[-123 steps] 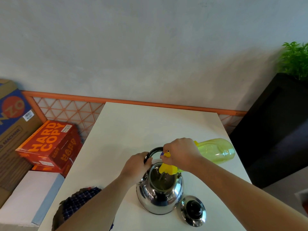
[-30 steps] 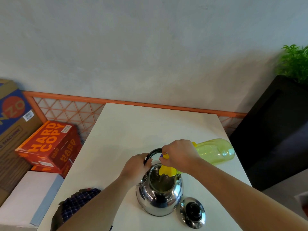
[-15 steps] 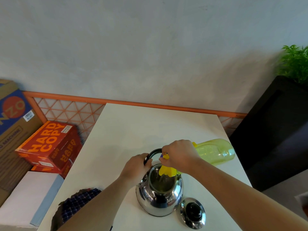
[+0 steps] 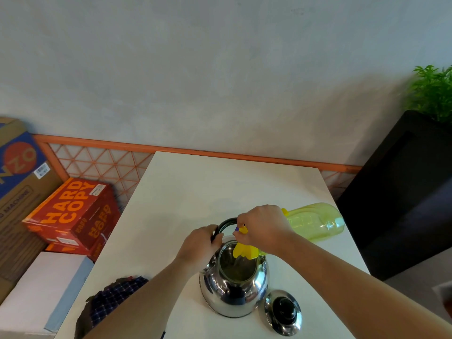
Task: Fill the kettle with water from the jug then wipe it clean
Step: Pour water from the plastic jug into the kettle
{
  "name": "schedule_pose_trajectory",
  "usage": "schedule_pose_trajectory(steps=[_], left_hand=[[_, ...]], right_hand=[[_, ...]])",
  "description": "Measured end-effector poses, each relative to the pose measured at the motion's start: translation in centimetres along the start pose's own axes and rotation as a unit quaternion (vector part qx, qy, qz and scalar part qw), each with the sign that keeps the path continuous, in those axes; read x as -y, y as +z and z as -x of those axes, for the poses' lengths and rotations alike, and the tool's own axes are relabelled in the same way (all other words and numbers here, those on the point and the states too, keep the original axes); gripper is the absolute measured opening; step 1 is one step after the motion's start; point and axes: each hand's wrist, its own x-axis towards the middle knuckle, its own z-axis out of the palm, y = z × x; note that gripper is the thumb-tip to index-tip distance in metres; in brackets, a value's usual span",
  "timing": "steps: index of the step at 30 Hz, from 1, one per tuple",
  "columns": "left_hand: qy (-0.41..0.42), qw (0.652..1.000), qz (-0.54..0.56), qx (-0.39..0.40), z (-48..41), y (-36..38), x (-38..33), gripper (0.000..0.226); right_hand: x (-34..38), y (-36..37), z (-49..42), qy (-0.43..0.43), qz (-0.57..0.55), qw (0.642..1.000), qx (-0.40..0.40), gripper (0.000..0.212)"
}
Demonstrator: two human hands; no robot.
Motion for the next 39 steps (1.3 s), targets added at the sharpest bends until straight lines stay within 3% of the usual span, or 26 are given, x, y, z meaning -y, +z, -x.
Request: schedule_pose_trajectory(steps=[39], left_hand=[[-0.002, 1.000, 0.009, 0.004, 0.16, -0.22, -0.25, 0.026]], right_hand=[[0.17, -0.06, -0.15, -0.003, 0.013, 1.000, 0.009, 0.034]])
